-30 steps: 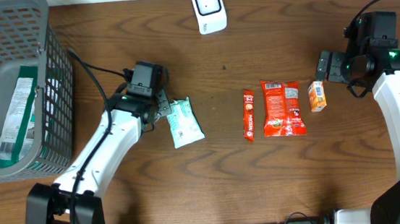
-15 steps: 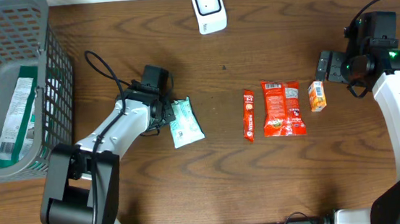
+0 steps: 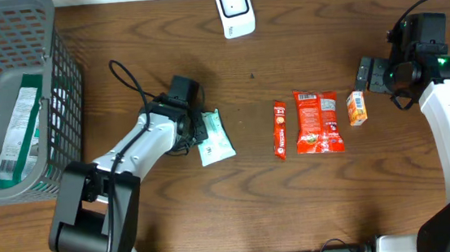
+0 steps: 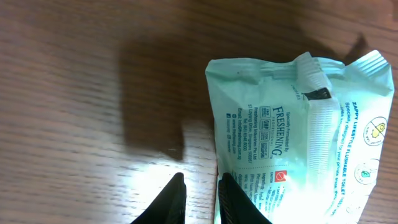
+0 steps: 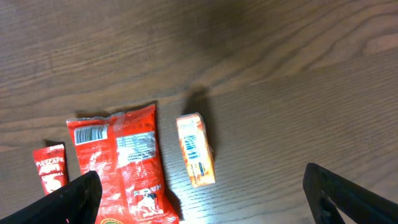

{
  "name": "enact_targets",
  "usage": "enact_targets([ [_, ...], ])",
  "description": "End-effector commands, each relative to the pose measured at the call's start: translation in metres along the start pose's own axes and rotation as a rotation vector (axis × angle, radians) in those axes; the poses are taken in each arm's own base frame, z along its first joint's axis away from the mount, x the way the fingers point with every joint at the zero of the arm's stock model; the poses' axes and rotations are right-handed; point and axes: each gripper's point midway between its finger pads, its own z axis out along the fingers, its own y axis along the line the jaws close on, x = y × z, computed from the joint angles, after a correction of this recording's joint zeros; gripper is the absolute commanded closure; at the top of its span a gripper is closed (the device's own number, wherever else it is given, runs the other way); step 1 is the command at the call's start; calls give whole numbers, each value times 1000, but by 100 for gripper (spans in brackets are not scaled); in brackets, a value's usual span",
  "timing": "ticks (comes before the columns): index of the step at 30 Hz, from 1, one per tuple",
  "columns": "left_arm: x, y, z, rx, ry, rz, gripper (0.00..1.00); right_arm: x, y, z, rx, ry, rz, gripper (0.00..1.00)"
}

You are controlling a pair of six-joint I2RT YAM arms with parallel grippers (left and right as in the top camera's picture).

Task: Scan the item barcode
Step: 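Reposition the green wipes packet on the table with the left gripper, then push the green wipes packet rightward against the Nescafe stick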

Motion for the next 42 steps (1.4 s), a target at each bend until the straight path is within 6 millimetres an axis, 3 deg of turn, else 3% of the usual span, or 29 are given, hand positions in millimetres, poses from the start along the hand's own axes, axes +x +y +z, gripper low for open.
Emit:
enact_targets([
  [1,7,-1,12,-21,18,7,79,-4,-1,-4,-2,-13,20,1],
  [13,22,-30,32,3,24,26,79,-4,-1,-4,-3,-13,20,1],
  [26,28,-94,29,138,-81,188,78,-4,-1,-4,-3,-13,20,1],
  [34,34,-109,28,161,-108,356,73,-4,-1,-4,-3,-13,20,1],
  [42,28,-115,26,175,-139,406,71,-4,-1,-4,-3,-13,20,1],
])
